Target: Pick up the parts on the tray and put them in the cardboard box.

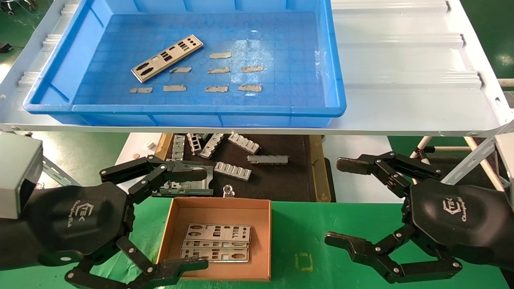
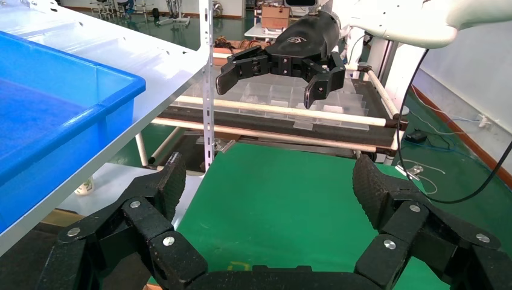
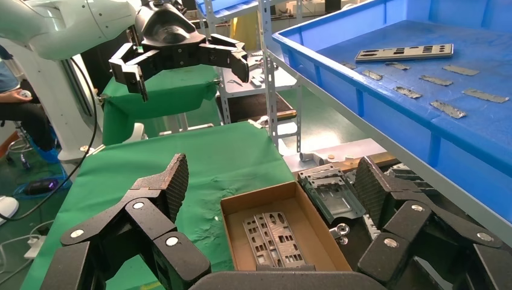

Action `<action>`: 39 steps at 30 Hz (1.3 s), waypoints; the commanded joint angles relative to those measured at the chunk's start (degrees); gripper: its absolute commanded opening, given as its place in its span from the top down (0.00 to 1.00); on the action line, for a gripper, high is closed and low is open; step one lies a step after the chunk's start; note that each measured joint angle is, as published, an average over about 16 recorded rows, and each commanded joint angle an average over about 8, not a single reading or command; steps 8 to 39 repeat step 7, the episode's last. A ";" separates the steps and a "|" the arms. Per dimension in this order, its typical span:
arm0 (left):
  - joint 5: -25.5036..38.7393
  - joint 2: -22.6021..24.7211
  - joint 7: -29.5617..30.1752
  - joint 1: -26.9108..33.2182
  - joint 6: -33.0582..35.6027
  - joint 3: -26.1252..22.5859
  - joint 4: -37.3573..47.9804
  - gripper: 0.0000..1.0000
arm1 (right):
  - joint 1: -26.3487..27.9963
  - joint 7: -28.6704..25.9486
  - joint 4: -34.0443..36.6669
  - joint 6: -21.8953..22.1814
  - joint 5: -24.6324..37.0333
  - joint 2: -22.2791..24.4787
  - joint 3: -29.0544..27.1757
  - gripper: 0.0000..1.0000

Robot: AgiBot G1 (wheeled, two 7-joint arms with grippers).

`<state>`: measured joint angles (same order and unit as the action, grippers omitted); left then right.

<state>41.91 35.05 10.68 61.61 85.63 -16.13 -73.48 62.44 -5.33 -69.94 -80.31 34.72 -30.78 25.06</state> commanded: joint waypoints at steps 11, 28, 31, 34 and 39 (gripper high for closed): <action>0.00 0.00 0.00 0.00 0.00 0.00 0.00 0.00 | 0.00 0.00 0.00 0.00 0.00 0.00 0.00 0.00; 0.00 0.00 0.00 0.00 0.00 0.00 0.00 0.00 | 0.00 0.00 0.00 0.00 0.00 0.00 0.00 0.00; 0.00 0.00 0.00 0.00 0.00 0.00 0.00 0.00 | 0.00 0.00 0.00 0.00 0.00 0.00 0.00 0.00; 0.00 0.00 0.00 0.00 0.00 0.00 0.00 0.00 | 0.00 0.00 0.00 0.00 0.00 0.00 0.00 0.00; 0.00 0.00 0.00 0.00 0.00 0.00 0.00 0.00 | 0.00 0.00 0.00 0.00 0.00 0.00 0.00 0.00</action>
